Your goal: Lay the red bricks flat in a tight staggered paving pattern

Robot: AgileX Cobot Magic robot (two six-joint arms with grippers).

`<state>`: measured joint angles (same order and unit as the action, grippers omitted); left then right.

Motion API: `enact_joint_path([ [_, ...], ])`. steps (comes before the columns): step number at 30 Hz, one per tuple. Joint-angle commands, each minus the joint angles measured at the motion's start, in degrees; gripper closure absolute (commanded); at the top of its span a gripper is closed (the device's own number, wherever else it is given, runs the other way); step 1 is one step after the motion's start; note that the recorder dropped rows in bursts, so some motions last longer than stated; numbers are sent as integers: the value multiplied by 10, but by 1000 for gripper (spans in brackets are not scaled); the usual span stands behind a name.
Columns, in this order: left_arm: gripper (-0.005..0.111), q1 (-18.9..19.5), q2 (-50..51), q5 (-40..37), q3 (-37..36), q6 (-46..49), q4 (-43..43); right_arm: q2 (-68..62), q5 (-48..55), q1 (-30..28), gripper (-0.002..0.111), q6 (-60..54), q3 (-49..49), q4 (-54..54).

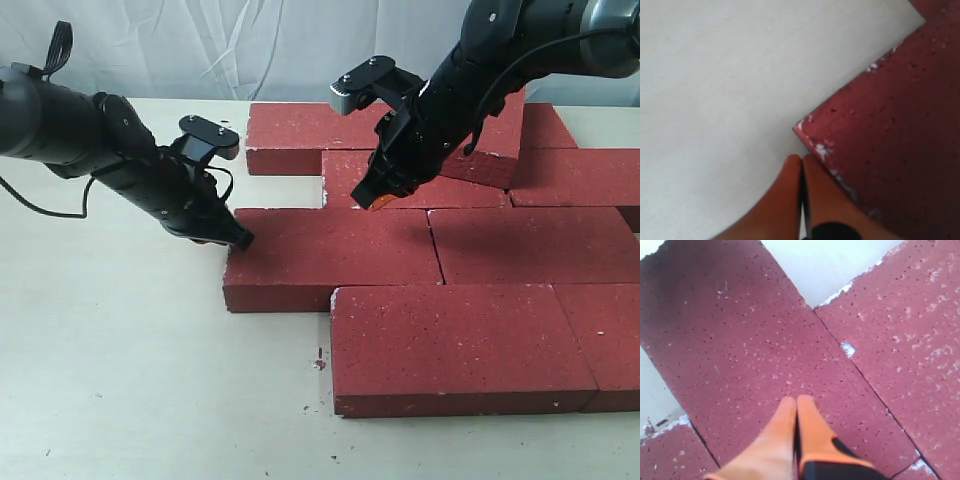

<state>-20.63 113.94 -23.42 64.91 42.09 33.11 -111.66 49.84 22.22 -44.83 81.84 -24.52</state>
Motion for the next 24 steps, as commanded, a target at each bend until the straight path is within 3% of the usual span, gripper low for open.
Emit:
enact_joint_path([
  [1,107,7,-6,-7,2,3,-17,0,-3,0,109,-1,1,1],
  [16,107,25,-11,-13,2,1,-67,0,-5,0,109,-1,1,3],
  [21,107,39,-55,-83,2,-5,-82,27,11,0,109,1,1,14],
  [24,107,45,-93,-79,2,-33,-57,51,3,0,109,19,1,13],
])
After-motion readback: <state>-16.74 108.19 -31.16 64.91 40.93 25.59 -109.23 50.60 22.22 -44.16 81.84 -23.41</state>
